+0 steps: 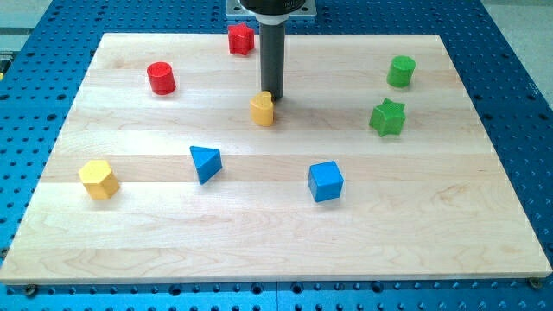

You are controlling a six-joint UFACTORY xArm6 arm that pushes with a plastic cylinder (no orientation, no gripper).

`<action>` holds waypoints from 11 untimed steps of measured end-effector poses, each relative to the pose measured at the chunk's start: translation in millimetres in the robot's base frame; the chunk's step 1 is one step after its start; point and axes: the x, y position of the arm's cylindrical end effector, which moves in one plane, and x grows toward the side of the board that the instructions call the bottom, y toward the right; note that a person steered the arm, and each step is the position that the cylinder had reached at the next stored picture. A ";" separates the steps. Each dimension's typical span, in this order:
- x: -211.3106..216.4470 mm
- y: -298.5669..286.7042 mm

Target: Move the green circle into the right side of the heart

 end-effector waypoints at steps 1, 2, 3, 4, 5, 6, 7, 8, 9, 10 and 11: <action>-4.9 0.1; -4.9 0.1; -22.5 10.8; -87.1 65.4; -106.2 184.9; -100.9 272.0; -45.0 225.8; -8.8 171.4; 11.0 108.3; 31.9 57.9; 32.2 56.9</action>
